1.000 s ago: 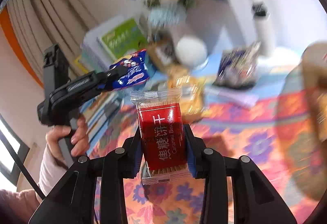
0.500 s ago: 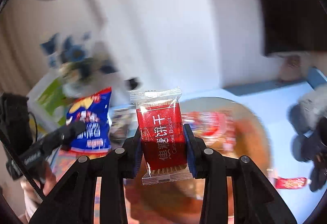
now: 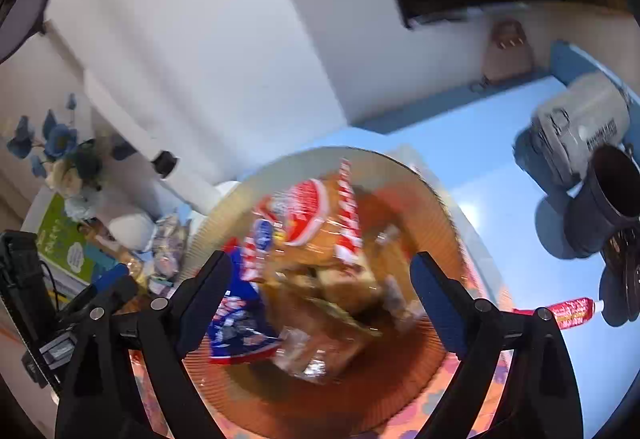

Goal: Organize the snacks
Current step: 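Carry both packs over the amber bowl and open both tools, then grasp the yellow toast pack with the right tool while the left tool reaches a clear wrapped pack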

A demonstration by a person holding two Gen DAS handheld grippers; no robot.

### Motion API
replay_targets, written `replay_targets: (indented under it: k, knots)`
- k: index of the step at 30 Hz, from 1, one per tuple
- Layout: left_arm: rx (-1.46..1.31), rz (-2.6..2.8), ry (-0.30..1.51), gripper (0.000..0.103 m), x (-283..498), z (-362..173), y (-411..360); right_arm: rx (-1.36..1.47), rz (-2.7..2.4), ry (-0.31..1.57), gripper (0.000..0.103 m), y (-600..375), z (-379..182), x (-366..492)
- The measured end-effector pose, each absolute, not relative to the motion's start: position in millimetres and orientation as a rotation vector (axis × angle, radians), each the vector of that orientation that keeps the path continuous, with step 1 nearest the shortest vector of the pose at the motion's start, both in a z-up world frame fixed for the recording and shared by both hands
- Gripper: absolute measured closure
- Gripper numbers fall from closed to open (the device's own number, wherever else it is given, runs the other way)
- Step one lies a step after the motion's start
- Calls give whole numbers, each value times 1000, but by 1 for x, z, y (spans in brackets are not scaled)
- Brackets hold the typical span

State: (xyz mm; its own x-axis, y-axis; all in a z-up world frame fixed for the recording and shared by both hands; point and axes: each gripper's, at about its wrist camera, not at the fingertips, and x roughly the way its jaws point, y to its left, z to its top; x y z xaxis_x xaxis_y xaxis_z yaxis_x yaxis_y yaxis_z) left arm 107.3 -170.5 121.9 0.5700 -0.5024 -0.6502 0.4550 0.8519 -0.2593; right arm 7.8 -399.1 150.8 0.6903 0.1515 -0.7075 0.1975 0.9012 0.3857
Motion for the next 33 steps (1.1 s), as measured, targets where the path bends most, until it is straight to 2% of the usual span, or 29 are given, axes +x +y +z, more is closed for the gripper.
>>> replay_targets:
  k: [8, 14, 26, 33]
  knots:
    - [-91, -423, 756, 3, 116, 132, -92, 408, 128, 733, 11, -323, 181, 14]
    - [-136, -325, 742, 0, 123, 129, -12, 471, 335, 673, 10, -265, 180, 17]
    - [-253, -104, 826, 0, 153, 78, 124, 395, 506, 758, 9, -145, 130, 44]
    - [-247, -26, 899, 0, 178, 31, 145, 418, 507, 808, 9, -108, 75, 70]
